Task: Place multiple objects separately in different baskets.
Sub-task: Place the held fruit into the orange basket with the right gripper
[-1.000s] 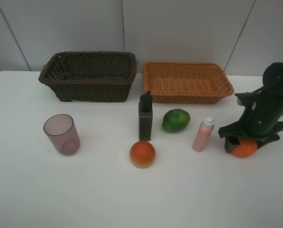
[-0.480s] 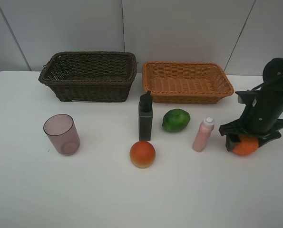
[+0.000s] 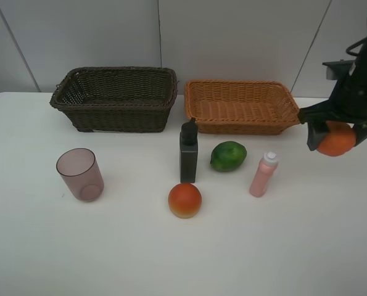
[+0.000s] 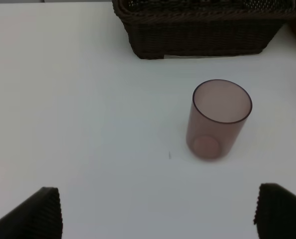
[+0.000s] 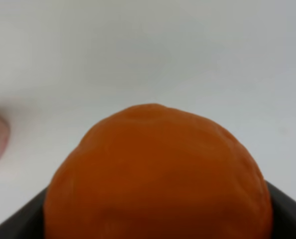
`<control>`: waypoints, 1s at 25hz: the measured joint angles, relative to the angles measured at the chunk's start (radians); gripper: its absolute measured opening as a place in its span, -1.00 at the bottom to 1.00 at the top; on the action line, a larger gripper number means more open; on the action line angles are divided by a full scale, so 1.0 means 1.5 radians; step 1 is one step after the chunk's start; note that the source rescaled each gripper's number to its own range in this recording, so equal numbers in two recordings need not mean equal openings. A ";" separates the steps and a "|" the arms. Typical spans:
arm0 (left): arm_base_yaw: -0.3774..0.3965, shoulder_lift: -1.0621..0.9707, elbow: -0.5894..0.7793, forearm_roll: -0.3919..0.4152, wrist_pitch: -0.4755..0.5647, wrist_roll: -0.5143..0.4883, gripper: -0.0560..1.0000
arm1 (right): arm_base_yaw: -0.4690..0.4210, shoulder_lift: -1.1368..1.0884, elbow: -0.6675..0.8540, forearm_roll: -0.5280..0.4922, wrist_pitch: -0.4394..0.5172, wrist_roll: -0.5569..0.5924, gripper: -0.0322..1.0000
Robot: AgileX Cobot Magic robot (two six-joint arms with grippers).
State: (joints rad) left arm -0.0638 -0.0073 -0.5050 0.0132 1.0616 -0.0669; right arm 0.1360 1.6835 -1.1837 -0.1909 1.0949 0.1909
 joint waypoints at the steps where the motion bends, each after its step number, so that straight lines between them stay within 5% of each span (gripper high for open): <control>1: 0.000 0.000 0.000 0.000 0.000 0.000 1.00 | 0.008 0.000 -0.015 0.000 0.003 0.000 0.34; 15: 0.000 0.000 0.000 0.000 0.000 0.000 1.00 | 0.098 0.091 -0.223 -0.003 0.002 0.000 0.34; 25: 0.000 0.000 0.000 0.000 0.000 0.000 1.00 | 0.118 0.194 -0.295 -0.061 -0.174 0.000 0.34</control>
State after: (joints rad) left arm -0.0638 -0.0073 -0.5050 0.0132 1.0616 -0.0669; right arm 0.3133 1.9738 -1.6259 -0.2821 0.8332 0.1909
